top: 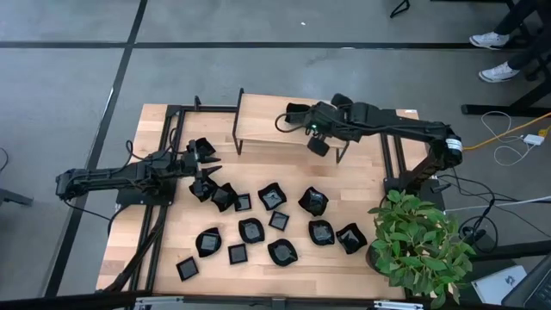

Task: Pick & Place Mini shaped plates
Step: Stack the leaf-shaped plate on top of the leaf-shaped plate on the shelf, then stack the distorted square plate on top of the distorted square plate on the shelf

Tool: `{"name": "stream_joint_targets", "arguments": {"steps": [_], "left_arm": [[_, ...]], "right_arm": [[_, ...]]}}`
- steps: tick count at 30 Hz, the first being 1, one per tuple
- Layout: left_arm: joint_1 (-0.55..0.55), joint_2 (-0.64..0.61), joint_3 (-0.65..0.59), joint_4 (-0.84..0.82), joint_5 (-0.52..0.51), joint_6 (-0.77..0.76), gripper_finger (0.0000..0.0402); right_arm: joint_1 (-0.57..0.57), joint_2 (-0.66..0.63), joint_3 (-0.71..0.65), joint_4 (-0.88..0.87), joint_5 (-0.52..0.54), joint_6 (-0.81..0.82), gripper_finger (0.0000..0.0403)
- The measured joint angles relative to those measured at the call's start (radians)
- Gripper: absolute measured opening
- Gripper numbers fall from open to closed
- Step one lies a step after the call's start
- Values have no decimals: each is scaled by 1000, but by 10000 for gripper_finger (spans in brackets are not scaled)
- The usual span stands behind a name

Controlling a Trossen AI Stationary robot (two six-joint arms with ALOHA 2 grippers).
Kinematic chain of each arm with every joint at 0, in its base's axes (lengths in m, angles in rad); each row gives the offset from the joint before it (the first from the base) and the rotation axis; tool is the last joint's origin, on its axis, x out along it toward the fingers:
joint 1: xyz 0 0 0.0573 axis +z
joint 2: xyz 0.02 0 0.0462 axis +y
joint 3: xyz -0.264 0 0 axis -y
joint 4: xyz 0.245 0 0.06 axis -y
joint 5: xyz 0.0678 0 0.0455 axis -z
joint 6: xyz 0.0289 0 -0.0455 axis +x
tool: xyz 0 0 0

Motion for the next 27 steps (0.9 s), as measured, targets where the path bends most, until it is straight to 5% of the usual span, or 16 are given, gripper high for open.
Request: {"name": "stream_joint_targets", "arguments": {"steps": [16,27], "left_arm": [[0,0,0,0,0,0,104],[0,0,0,0,0,0,104]], "right_arm": [[-34,0,-99,25,-21,-20,10],[-34,0,-99,24,-7,-32,92]]}}
